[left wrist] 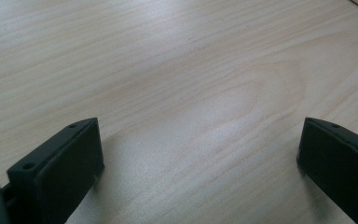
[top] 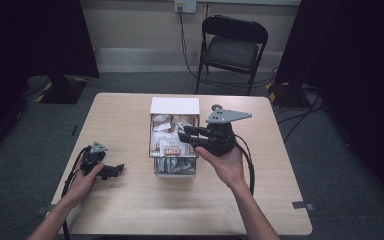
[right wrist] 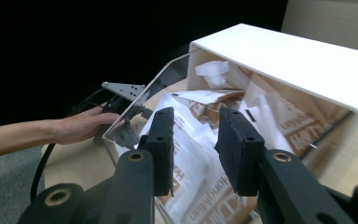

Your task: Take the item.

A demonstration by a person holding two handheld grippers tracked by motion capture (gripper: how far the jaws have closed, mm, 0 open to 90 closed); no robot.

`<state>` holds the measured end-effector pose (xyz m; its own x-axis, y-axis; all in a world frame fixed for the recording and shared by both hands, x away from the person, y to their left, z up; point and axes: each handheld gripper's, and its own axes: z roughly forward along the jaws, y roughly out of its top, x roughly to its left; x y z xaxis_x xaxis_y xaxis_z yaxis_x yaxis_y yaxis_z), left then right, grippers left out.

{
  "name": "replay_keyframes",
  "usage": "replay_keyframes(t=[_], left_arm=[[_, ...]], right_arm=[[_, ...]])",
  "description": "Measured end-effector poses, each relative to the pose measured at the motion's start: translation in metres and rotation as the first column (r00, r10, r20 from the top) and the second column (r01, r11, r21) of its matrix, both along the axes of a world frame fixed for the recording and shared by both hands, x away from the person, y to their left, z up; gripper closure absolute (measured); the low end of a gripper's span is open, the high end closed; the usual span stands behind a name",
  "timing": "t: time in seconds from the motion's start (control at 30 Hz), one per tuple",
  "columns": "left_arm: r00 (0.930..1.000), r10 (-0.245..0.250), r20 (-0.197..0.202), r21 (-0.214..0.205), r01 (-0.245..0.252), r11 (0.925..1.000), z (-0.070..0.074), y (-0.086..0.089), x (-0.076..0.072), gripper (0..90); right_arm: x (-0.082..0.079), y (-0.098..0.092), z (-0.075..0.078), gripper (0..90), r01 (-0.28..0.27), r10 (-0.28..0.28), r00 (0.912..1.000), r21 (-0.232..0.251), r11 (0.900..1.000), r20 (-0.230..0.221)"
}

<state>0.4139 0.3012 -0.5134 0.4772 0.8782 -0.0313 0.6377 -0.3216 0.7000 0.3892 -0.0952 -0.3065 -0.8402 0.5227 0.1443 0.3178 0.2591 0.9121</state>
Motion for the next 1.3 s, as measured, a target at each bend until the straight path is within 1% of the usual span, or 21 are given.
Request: replay_keyframes(t=[0.07,0.13,0.27,0.33,0.47,0.6,0.67,0.77,0.93,0.97,1.1,1.2,1.3], left_arm=[[1.0,0.0,-0.001,0.0,0.0,1.0,0.0,0.0,0.0,0.0],[1.0,0.0,0.0,0.001,0.0,1.0,0.0,0.0,0.0,0.0],[1.0,0.0,0.0,0.0,0.0,1.0,0.0,0.0,0.0,0.0],[1.0,0.0,0.0,0.001,0.0,1.0,0.0,0.0,0.0,0.0],[1.0,0.0,0.0,0.001,0.0,1.0,0.0,0.0,0.0,0.0],[1.0,0.0,-0.001,0.0,0.0,1.0,0.0,0.0,0.0,0.0],[1.0,0.001,0.0,0.0,-0.001,1.0,0.0,0.0,0.0,0.0],[1.0,0.0,0.0,0.001,0.0,1.0,0.0,0.0,0.0,0.0],[1.0,0.0,0.0,0.0,0.0,1.0,0.0,0.0,0.0,0.0],[1.0,0.0,0.0,0.001,0.0,1.0,0.0,0.0,0.0,0.0],[1.0,0.001,0.0,0.0,-0.001,1.0,0.0,0.0,0.0,0.0],[1.0,0.001,0.0,0.0,-0.001,1.0,0.0,0.0,0.0,0.0],[1.0,0.001,0.0,0.0,-0.001,1.0,0.0,0.0,0.0,0.0]], right_arm=[[0.002,0.004,-0.001,67.1,-0.008,0.008,1.0,-0.003,1.0,0.0],[0.006,0.008,-0.004,68.0,-0.015,0.015,0.9998,-0.004,0.9999,-0.01],[0.008,0.012,-0.008,68.0,-0.026,0.026,0.9995,-0.023,0.9994,-0.018],[0.009,0.013,-0.009,66.9,-0.021,0.02,0.9996,-0.032,0.9993,-0.02],[0.011,0.012,-0.012,67.0,-0.02,0.019,0.9993,-0.03,0.9994,-0.033],[0.01,0.013,-0.012,67.5,-0.024,0.023,0.9991,-0.047,0.9986,-0.035],[0.01,0.013,-0.013,69.5,-0.025,0.022,0.999,-0.06,0.9979,-0.039],[0.01,0.016,-0.016,70.7,-0.044,0.04,0.998,-0.078,0.996,-0.049],[0.011,0.017,-0.017,71.9,-0.056,0.051,0.9969,-0.076,0.9955,-0.059],[0.011,0.017,-0.017,72.4,-0.074,0.069,0.9952,-0.071,0.9947,-0.068],[0.01,0.017,-0.017,72.8,-0.087,0.082,0.9939,-0.075,0.9934,-0.073],[0.007,0.016,-0.017,73.0,-0.114,0.108,0.9911,-0.077,0.9905,-0.078],[0.007,0.017,-0.018,71.9,-0.111,0.104,0.9916,-0.093,0.9895,-0.078]])
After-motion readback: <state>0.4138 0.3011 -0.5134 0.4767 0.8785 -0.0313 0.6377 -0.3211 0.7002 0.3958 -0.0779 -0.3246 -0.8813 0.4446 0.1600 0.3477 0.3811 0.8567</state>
